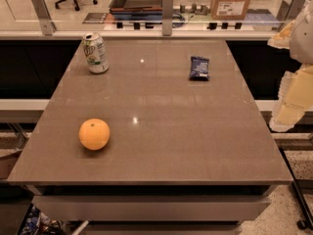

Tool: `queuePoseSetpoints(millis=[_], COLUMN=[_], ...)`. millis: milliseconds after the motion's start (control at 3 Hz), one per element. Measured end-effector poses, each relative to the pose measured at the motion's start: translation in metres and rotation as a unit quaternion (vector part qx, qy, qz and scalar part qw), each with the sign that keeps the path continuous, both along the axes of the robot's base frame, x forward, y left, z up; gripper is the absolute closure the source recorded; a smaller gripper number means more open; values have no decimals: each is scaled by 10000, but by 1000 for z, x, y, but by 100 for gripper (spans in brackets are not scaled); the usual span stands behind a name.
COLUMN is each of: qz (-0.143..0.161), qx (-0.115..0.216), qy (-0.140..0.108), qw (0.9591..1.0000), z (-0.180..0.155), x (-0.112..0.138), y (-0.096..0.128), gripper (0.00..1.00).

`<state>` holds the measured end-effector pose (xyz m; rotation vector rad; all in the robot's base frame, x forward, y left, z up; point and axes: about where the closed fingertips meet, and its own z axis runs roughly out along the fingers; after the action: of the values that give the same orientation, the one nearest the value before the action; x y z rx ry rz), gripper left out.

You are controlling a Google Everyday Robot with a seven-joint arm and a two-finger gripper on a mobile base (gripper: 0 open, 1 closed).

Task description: Pick 7up can

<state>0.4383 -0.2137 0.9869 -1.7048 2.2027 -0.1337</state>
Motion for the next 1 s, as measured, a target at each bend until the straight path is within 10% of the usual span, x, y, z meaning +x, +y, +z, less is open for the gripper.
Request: queuePoseSetpoints(millis=[667, 1000], qz=[15, -63], qx=[579, 1614], qy=[-186, -477], qw=[9981, 9857], z=[1, 2], x=[16, 45], y=[23, 60], gripper=[0, 0])
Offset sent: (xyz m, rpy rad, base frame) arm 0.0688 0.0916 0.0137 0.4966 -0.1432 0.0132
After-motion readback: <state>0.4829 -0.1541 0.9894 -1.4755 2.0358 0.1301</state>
